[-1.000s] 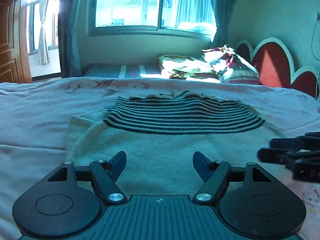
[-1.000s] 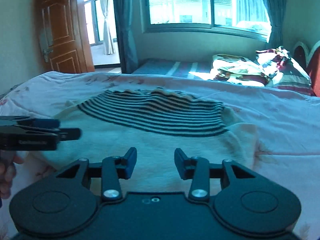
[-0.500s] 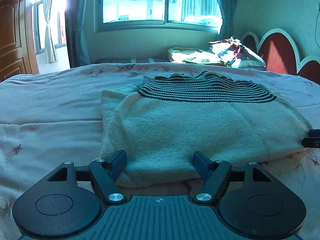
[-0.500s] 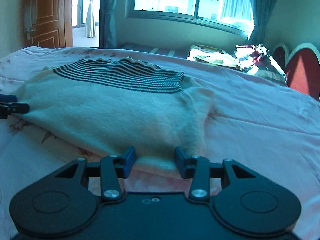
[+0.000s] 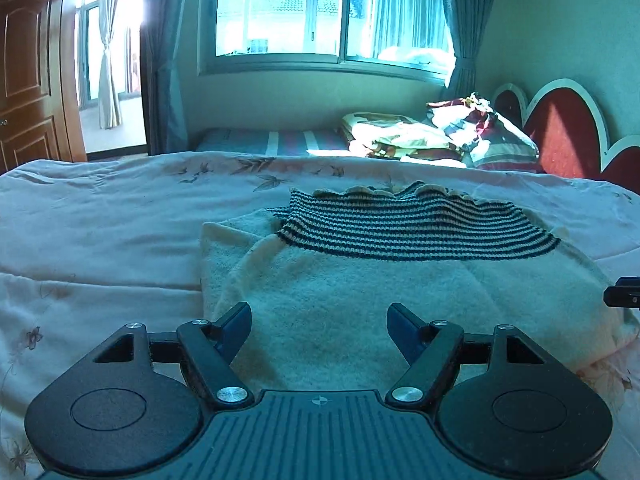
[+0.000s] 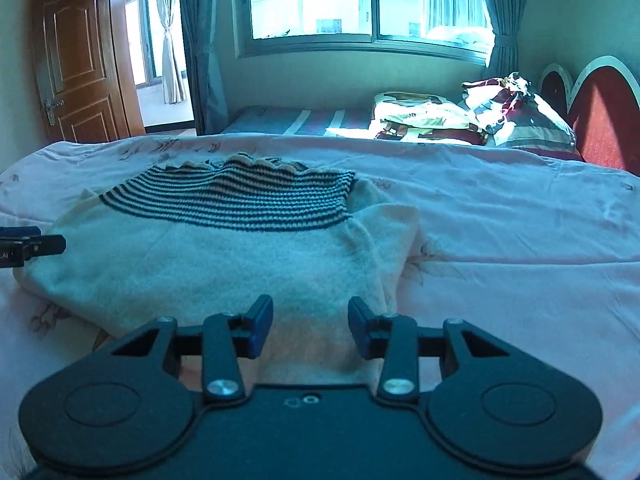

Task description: Fold small clothes

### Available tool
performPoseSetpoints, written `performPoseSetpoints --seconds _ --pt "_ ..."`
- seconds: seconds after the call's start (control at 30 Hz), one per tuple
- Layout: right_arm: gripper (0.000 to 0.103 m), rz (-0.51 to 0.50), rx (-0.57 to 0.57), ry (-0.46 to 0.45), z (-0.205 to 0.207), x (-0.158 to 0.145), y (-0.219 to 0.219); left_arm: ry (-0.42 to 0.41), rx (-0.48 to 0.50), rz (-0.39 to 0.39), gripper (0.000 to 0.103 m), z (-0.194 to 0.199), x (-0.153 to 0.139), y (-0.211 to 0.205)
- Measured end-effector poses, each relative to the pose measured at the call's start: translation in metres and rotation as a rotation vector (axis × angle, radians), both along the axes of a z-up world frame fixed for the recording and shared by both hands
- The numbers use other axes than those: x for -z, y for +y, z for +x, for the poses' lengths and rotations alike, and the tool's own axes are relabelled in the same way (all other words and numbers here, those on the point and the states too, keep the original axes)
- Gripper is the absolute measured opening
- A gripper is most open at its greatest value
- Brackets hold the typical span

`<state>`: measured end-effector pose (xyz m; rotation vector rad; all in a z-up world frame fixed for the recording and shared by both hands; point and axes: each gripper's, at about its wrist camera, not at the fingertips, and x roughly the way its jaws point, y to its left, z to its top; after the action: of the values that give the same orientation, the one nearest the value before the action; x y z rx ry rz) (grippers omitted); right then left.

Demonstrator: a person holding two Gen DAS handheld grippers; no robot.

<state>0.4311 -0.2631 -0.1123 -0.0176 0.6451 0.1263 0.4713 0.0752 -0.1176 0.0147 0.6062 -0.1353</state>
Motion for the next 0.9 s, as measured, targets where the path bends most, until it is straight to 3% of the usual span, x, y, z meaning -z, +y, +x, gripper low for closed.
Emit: performPoseSetpoints --seconds 0.1,0.23,0.9 --pt "0.037 -0.003 0.015 0.042 0.021 0.009 -0.002 0.083 -0.001 0.003 0.075 0.018 0.015 0.002" --pt "0.038 -0.029 -0.005 0.047 0.022 0.02 -0.005 0.104 0.019 0.004 0.083 0.023 0.02 0.004" --pt "0.039 -0.08 -0.01 0.043 0.022 0.022 0.003 0.118 0.029 0.033 0.087 0.026 0.021 0.002"
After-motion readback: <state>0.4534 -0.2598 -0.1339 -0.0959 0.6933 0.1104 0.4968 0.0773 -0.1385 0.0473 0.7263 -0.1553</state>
